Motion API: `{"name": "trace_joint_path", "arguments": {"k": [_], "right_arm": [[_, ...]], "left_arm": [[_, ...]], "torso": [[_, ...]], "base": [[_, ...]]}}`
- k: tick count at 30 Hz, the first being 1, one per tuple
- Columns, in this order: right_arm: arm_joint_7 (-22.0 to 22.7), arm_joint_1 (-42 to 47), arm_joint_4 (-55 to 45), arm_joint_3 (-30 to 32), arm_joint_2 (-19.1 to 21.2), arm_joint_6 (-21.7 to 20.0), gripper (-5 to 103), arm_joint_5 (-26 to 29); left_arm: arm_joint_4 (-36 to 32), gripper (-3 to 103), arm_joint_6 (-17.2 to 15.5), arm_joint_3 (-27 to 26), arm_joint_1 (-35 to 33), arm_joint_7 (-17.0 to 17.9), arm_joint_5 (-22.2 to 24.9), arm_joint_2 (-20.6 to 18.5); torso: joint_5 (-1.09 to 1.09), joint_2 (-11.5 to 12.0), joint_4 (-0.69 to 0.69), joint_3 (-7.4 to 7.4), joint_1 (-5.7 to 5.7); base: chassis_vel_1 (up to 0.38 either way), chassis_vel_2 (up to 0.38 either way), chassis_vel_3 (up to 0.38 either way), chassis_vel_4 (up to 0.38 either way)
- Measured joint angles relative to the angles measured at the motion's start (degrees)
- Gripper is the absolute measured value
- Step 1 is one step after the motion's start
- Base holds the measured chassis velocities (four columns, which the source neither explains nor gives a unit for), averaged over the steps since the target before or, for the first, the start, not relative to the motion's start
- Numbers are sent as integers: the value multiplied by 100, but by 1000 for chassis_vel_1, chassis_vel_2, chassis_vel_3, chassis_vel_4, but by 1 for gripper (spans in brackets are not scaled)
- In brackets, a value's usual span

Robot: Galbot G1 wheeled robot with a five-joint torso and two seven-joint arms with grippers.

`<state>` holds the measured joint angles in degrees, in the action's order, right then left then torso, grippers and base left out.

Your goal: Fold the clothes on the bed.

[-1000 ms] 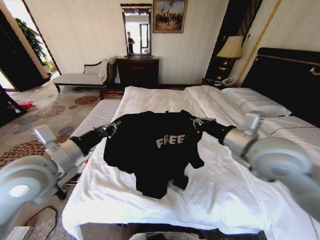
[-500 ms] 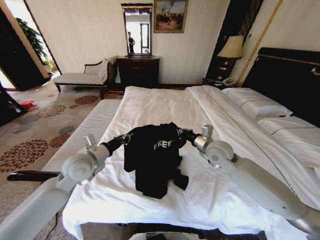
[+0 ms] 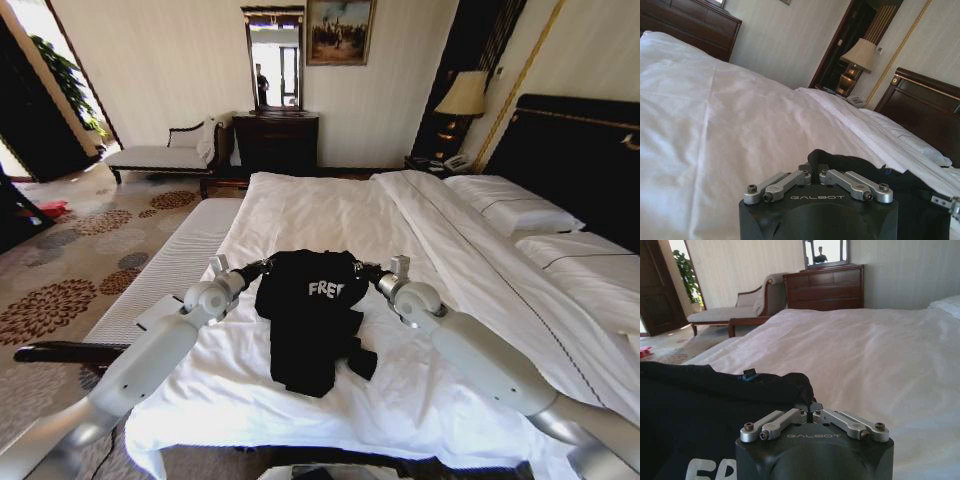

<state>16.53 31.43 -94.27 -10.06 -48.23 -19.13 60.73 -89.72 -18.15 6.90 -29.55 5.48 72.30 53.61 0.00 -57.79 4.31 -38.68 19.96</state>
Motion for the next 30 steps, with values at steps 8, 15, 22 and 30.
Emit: {"name": "trace_joint_path", "arguments": {"k": [8, 15, 22, 30], "right_arm": [[-179, -517, 1163, -363, -465, 252, 0, -217], [-316, -978, 2029, -572, -839, 496, 0, -349], [-458, -1491, 3130, -744, -1361, 788, 0, -534], [-589, -1844, 4128, -819, -2119, 1010, 0, -738]], "left_arm": [[1235, 2, 77, 463, 756, -261, -206, 558], [2243, 2, 158, 606, 1164, -424, -403, 959], [3278, 2, 307, 720, 1538, -610, -749, 1506], [4326, 2, 433, 741, 1867, -752, -1045, 2127]], "torso": [[0, 0, 0, 0, 0], [-1, 0, -2, 0, 1], [-1, 0, 1, 0, 0], [0, 0, -3, 0, 0]], "base": [[0, 0, 0, 0], [0, 0, 0, 0], [0, 0, 0, 0], [0, 0, 0, 0]]}}
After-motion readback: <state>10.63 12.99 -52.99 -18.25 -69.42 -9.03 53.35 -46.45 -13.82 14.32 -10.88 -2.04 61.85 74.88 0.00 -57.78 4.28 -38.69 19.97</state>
